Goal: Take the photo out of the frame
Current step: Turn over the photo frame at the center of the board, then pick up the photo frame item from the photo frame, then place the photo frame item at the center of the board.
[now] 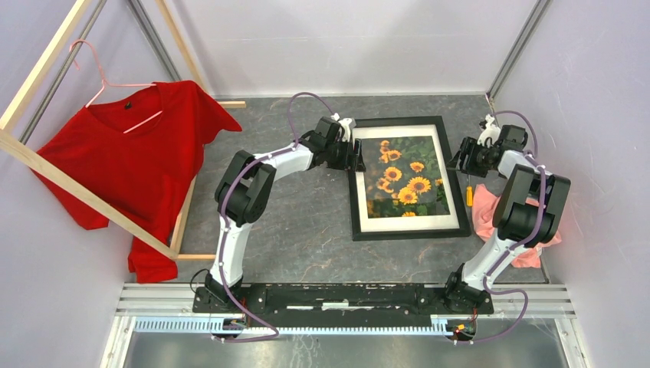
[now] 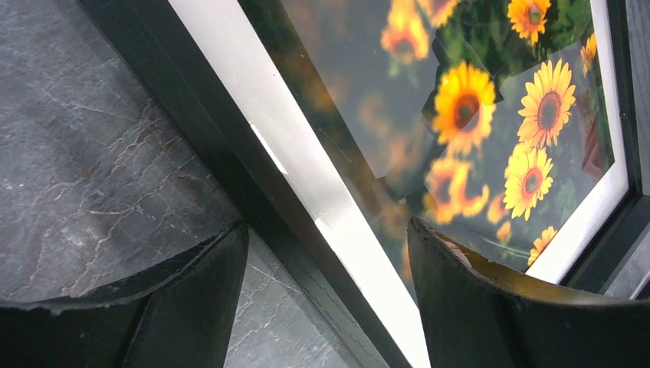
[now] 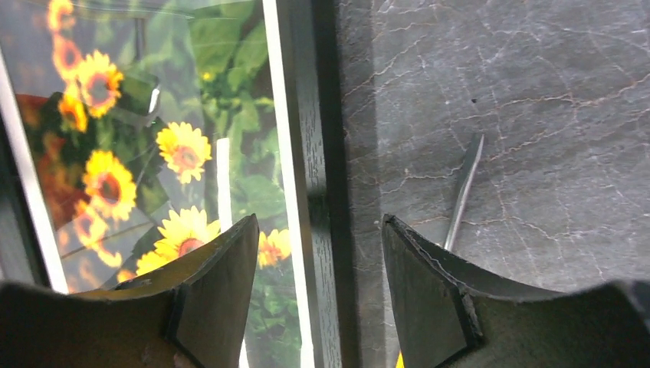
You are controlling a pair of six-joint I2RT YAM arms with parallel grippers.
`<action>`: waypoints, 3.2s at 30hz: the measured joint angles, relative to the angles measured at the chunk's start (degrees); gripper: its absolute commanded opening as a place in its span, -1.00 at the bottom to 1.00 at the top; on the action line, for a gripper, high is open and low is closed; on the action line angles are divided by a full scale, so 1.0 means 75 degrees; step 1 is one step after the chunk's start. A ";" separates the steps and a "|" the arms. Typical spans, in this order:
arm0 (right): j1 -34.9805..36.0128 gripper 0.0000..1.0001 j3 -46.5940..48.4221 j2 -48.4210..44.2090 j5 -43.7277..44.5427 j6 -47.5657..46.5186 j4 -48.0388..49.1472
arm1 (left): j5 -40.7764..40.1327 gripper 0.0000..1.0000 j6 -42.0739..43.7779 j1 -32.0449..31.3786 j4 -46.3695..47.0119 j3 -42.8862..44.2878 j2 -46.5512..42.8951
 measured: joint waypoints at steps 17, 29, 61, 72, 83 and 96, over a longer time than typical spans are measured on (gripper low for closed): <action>0.0475 0.09 0.0000 0.0003 0.0921 -0.0382 0.0023 | -0.0009 0.35 -0.0070 0.0044 -0.0070 0.0245 0.0210; 0.0574 -0.37 0.0000 0.0251 0.1180 -0.0545 0.0032 | -0.0294 0.03 -0.0160 0.0073 -0.0160 0.0361 0.0338; 0.0842 -0.93 -0.0041 -0.0385 0.1577 -0.0647 -0.0440 | -0.1801 -0.96 -0.0624 -0.0227 -0.1664 0.1492 0.0647; 0.1935 -0.91 0.0000 -0.1256 0.1982 -0.0431 -0.0653 | -0.1953 -0.96 -0.0568 0.0178 -0.2323 0.0819 -0.0082; 0.3640 -0.83 0.0073 -0.0848 0.2119 0.0256 -0.0044 | -0.2518 -0.96 0.0545 0.1192 -0.2906 -0.0163 -0.1023; 0.5208 -0.59 0.0455 0.0201 0.1387 0.0970 0.0315 | -0.3130 -0.96 0.1626 0.2567 -0.2769 -0.1565 -0.2055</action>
